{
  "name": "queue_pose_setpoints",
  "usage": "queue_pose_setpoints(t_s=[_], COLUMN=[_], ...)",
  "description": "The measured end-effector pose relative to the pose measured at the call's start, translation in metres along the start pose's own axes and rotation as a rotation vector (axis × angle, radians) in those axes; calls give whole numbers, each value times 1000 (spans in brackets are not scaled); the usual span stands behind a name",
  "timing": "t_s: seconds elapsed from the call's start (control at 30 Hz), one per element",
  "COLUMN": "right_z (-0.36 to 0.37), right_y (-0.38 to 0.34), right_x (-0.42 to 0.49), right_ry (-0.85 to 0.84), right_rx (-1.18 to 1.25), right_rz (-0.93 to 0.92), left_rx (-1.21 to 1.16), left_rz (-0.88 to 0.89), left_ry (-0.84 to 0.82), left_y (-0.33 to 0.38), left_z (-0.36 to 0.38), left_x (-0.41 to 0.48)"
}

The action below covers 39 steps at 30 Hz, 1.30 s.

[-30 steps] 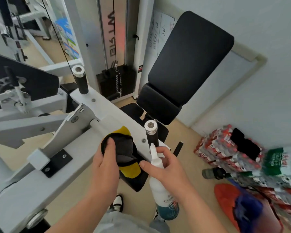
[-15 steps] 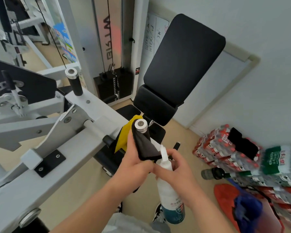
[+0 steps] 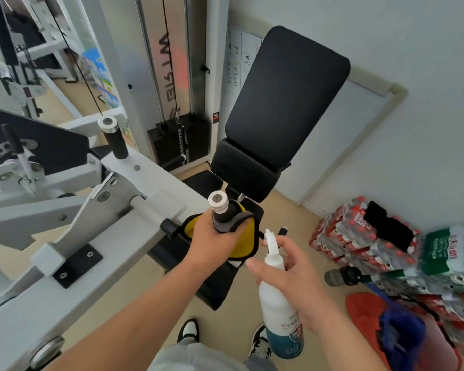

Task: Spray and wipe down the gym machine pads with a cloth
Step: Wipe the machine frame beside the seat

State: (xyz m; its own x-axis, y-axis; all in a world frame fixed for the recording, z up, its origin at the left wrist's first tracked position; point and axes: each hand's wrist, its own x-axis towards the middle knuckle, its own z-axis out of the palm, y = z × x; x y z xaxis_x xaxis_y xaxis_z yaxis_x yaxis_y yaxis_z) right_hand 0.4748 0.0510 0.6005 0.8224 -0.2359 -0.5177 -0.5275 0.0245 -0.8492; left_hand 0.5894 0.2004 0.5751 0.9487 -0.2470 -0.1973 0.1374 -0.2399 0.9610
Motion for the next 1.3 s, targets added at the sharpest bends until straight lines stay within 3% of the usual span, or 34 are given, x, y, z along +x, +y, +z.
queue_pose_setpoints(t_s=[0.13, 0.43, 0.67, 0.8, 0.97, 1.3], right_z=[-4, -4, -3, -9, -24, -42], right_y=[2, -10, -24, -32, -40, -61], right_x=[0, 8, 14, 17, 27, 51], right_ry=[29, 6, -12, -75, -174, -293], right_rx=[-10, 11, 24, 26, -55, -128], right_rz=[2, -17, -80, -100, -118, -192], left_rx=[-160, 17, -191, -83, -185, -88], left_rz=[7, -3, -98, -44, -172, -263], left_ry=[125, 12, 117, 190, 310, 292], left_y=[36, -5, 39, 49, 38, 36], left_z=[-6, 12, -1, 3, 22, 38], left_x=[-2, 6, 6, 7, 9, -37])
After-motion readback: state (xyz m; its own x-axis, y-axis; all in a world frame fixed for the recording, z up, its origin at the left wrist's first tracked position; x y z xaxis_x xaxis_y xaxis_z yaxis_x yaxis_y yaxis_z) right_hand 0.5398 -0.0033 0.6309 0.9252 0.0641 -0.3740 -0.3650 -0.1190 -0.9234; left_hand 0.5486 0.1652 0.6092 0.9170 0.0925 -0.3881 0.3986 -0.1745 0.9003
